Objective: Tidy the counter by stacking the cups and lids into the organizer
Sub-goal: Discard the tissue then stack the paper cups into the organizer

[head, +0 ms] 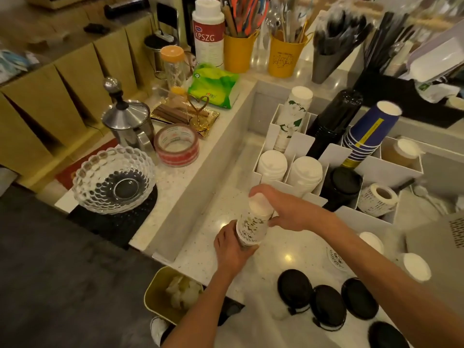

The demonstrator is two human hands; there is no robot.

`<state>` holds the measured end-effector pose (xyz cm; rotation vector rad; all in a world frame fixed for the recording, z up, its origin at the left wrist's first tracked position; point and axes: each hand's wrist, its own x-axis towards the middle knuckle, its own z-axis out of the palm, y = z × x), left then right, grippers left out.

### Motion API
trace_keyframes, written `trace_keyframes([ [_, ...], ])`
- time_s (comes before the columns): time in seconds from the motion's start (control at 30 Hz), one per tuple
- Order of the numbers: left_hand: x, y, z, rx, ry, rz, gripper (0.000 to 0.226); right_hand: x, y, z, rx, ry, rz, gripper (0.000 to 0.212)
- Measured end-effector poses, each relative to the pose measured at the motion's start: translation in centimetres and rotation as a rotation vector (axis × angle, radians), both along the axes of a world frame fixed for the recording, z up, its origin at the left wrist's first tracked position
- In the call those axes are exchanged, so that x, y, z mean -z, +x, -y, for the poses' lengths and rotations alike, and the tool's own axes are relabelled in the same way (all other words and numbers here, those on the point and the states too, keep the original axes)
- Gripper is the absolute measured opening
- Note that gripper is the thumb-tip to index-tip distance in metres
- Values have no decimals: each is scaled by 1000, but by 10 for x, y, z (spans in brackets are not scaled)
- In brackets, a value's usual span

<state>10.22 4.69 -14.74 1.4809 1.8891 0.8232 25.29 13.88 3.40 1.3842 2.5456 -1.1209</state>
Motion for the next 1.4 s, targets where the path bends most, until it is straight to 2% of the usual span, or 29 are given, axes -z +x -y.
trace_keyframes([
  [0.1, -1, 1, 1, -30, 16, 21, 100, 5, -14, -3, -136, 112, 169, 79],
  [0.2, 0, 0, 1, -32, 53, -16, 97, 20, -20, 5, -190, 104, 183, 78],
  [0.3, 0, -3, 1, -17, 66, -46, 93, 31, -23, 12, -91, 32, 106, 75],
  [0.47, 3, -7, -1, 32, 77, -64, 92, 35, -22, 15, -58, 60, 20, 67],
  [0.63, 5, -5, 1, 77, 23, -81, 109, 53, -23, 30, 23, 66, -18, 72],
  [0.8, 12, 1, -3, 5, 17, -106, 97, 51, -25, 39, 76, 66, -37, 83],
  [0.87, 15, 4, -5, 4, 20, -119, 96, 44, -7, 46, 166, 82, -63, 88],
  [0.93, 17, 6, -6, 3, 47, -104, 92, 31, 33, 53, 338, 214, -66, 78],
  [0.97, 17, 7, -6, 4, 52, -93, 90, 25, 58, 56, 416, 302, -10, 70],
  [1.03, 16, 11, -7, 18, 43, -89, 87, 15, 113, 60, 528, 387, 246, 59],
  [1.1, 15, 17, -8, 37, 18, -100, 87, 13, 156, 66, 604, 287, 556, 66],
  [1.17, 16, 21, -10, 42, -7, -98, 88, 22, 179, 72, 652, 126, 701, 75],
  [1.23, 19, 23, -11, 49, 2, -98, 90, 33, 183, 79, 712, 38, 624, 72],
  [1.3, 22, 23, -10, 57, 6, -90, 92, 41, 179, 84, 755, 85, 484, 64],
  [1.4, 22, 22, -11, 71, -14, -96, 94, 37, 167, 83, 710, 149, 385, 61],
])
